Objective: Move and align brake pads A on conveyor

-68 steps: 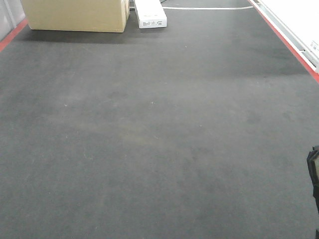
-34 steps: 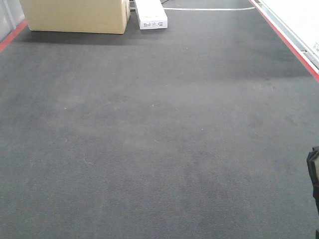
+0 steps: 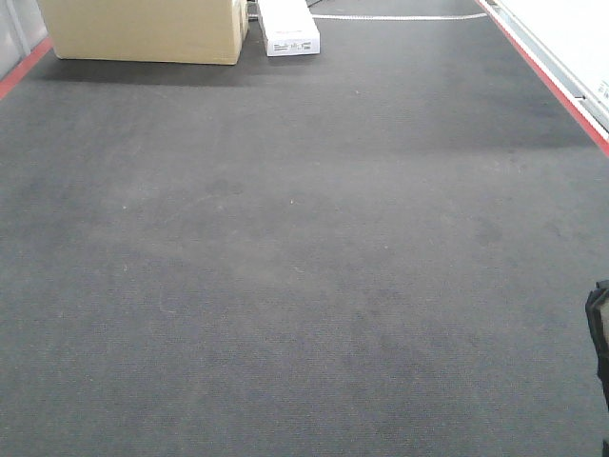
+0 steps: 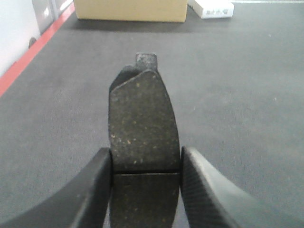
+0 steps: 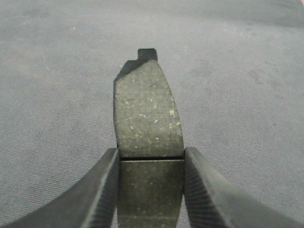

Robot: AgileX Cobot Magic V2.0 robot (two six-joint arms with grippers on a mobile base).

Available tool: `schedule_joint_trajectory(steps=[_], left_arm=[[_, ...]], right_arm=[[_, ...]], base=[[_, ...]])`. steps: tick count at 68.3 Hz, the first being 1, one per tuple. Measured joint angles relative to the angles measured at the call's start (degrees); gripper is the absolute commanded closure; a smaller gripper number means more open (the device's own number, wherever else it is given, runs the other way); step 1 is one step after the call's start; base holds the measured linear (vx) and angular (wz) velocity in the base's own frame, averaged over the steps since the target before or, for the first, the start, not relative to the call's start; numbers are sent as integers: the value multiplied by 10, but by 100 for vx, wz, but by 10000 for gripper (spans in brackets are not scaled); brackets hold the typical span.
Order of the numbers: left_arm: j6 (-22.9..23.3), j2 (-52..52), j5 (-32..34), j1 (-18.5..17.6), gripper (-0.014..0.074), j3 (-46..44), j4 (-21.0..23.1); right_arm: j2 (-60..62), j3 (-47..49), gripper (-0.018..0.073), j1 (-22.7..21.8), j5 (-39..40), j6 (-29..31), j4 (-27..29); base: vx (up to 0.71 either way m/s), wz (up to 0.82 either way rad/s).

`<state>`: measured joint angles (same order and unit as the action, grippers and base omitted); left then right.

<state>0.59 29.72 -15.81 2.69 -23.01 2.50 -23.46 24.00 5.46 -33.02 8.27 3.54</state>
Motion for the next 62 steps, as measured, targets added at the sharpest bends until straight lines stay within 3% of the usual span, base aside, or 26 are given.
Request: schedule_joint_trajectory(steps=[9,15,22,40,48,62], left_arm=[[-19,0,4,-4,484,0,0],[-39,10,4,-27,475,-6,4],[-43,49,5,-68,451,-30,12],[-54,225,35,-215,386,-131,13],[-25,311,27,-244,387,-177,13],[57,449,5,-248,387,-232,13]], right_arm=[[0,0,555,0,0,0,0],[0,0,555,0,0,0,0],[0,0,555,0,0,0,0],[0,0,555,0,0,0,0],[0,0,555,0,0,0,0],[0,0,555,0,0,0,0]], base=[[0,0],[0,0],[0,0],[0,0],[0,0],[0,0]])
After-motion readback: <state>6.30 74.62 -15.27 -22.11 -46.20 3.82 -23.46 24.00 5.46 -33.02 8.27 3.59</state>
